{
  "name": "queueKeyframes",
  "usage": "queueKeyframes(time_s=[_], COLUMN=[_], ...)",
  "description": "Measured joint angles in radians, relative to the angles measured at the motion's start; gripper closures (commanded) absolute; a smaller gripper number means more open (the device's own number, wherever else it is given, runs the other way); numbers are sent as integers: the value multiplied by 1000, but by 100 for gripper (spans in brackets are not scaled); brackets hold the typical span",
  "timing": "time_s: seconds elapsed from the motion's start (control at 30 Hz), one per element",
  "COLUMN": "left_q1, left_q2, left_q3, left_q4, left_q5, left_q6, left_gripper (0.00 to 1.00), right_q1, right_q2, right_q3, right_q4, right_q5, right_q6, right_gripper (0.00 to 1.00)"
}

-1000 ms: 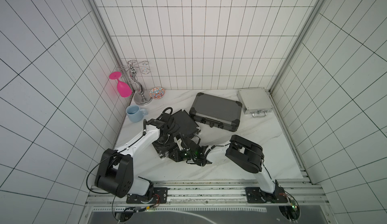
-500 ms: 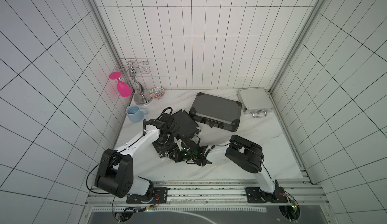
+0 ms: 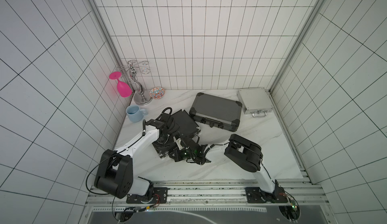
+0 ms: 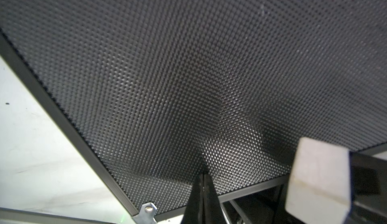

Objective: Close the poker set cases
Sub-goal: Fasten the fastener on the poker set case, then reset both arms

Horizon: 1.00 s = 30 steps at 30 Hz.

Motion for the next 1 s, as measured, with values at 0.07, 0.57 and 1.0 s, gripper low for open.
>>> queueKeyframes(time_s=[0.07, 0.57, 1.0], left_q1=[3, 38, 9], left_q2=[-5, -36, -358], left_q3=[-4, 8, 76], left_q4=[5, 10, 320], left_q5=[-2, 31, -97], left_q6=[0, -16, 97], left_gripper=[99, 92, 3], right_q1=[-1, -40, -295], right_q2=[2, -253, -823], right_q3=[8, -186, -284], right_q4=[-8, -17, -358], right_q5=[0, 155, 432], right_q6=[-2, -48, -368], right_gripper=[100, 66, 0])
